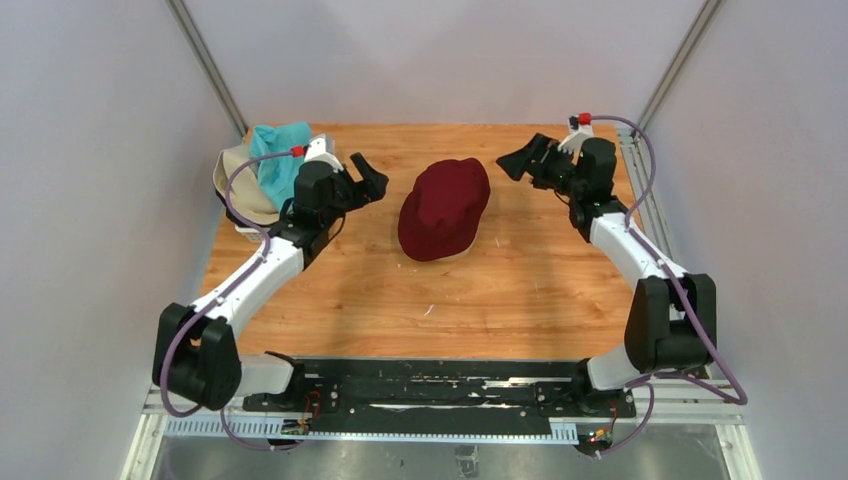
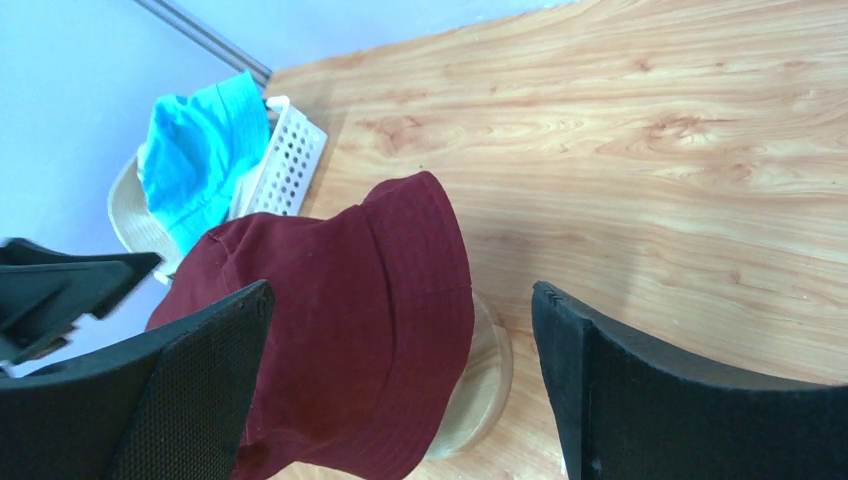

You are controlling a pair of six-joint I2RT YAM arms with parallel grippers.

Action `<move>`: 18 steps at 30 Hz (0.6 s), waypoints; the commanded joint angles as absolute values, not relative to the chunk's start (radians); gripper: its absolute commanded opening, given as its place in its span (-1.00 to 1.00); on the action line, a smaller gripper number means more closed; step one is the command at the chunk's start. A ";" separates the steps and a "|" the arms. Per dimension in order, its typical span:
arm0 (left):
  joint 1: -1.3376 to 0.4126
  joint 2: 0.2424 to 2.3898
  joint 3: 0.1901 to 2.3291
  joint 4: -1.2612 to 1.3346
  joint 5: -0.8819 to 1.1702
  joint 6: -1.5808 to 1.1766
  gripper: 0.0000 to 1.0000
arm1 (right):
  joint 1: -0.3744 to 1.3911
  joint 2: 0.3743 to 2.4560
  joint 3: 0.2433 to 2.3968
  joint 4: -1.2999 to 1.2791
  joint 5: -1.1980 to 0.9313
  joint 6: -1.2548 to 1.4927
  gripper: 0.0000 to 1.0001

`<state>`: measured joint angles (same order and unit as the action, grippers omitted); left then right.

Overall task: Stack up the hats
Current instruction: Place the hat on the hat stand.

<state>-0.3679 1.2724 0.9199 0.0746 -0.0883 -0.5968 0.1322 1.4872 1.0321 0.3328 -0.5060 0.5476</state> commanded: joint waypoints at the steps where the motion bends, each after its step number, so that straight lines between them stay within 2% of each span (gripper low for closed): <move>1: -0.302 1.363 0.864 0.256 0.121 -0.727 0.84 | 0.066 1.452 0.952 0.475 -0.598 0.654 0.97; 6: -0.255 1.525 0.824 0.506 0.360 -0.856 0.79 | -0.012 1.501 0.841 0.736 -0.742 0.834 0.92; 14: -0.213 1.735 0.738 1.007 0.522 -1.127 0.77 | -0.055 1.741 0.751 1.340 -0.903 1.199 0.80; 18: -0.201 1.807 0.728 1.146 0.563 -1.208 0.76 | -0.060 1.912 0.779 1.586 -0.940 1.383 0.70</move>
<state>-0.2161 1.7622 0.7338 0.8600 0.4706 -1.0790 -0.0406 1.7954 0.7639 1.2148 -0.8471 1.1408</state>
